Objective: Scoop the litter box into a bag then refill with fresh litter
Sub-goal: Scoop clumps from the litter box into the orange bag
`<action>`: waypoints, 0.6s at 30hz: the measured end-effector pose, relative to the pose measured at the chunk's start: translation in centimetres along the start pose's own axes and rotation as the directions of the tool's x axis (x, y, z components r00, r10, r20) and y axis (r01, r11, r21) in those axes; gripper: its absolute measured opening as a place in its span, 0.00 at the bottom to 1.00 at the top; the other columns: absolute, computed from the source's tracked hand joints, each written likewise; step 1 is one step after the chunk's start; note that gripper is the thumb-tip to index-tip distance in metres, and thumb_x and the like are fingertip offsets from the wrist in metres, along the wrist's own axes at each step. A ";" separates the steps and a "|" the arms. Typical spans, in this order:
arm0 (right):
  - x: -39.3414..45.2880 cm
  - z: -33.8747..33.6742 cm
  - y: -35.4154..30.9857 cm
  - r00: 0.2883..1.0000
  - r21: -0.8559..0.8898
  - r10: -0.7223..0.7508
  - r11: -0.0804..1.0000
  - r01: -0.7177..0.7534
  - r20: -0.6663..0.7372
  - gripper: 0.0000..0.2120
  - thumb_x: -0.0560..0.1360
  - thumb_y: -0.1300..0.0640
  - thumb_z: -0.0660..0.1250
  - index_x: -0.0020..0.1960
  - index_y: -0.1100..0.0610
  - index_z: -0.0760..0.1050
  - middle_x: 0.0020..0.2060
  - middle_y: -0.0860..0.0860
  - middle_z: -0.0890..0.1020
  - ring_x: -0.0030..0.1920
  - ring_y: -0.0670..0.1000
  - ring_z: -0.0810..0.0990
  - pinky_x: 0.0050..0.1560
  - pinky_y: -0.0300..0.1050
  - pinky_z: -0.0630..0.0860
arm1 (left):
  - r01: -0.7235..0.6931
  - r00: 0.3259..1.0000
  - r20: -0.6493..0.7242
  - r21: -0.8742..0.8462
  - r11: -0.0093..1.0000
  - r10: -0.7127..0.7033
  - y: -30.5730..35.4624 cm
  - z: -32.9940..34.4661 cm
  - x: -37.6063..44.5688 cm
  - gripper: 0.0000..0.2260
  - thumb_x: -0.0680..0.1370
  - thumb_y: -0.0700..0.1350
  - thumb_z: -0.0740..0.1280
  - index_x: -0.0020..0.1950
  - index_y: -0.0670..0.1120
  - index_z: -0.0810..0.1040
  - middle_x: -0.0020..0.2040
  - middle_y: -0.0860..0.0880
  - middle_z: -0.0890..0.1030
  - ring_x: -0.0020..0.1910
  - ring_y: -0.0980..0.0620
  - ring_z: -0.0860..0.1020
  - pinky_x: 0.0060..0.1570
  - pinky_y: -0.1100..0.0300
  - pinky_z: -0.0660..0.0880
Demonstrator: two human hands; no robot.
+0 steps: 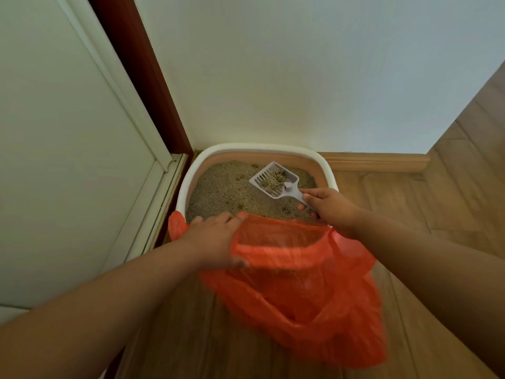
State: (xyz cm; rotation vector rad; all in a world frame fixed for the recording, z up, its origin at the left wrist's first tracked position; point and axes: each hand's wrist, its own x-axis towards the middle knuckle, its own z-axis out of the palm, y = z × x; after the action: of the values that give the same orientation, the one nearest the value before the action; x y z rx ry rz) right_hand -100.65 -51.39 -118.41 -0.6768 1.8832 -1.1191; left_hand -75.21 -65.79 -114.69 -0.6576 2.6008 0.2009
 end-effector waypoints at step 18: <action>0.1 0.1 0.1 1.000 0.059 -0.008 0.998 0.007 0.019 0.17 0.85 0.58 0.60 0.72 0.58 0.73 0.44 0.52 0.83 0.34 0.47 0.72 0.34 0.41 0.72 | 0.029 1.000 -0.005 -0.011 1.000 -0.029 -0.9 0.0 -0.7 0.49 0.73 0.71 0.69 0.84 0.57 0.44 0.79 0.51 0.63 0.77 0.47 0.65 0.75 0.39 0.60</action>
State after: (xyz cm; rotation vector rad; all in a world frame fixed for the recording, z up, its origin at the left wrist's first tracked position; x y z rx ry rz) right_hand -100.60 -51.46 -118.58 -0.6601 1.8251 -1.1645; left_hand -74.19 -66.28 -114.39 -0.7003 2.5953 0.2052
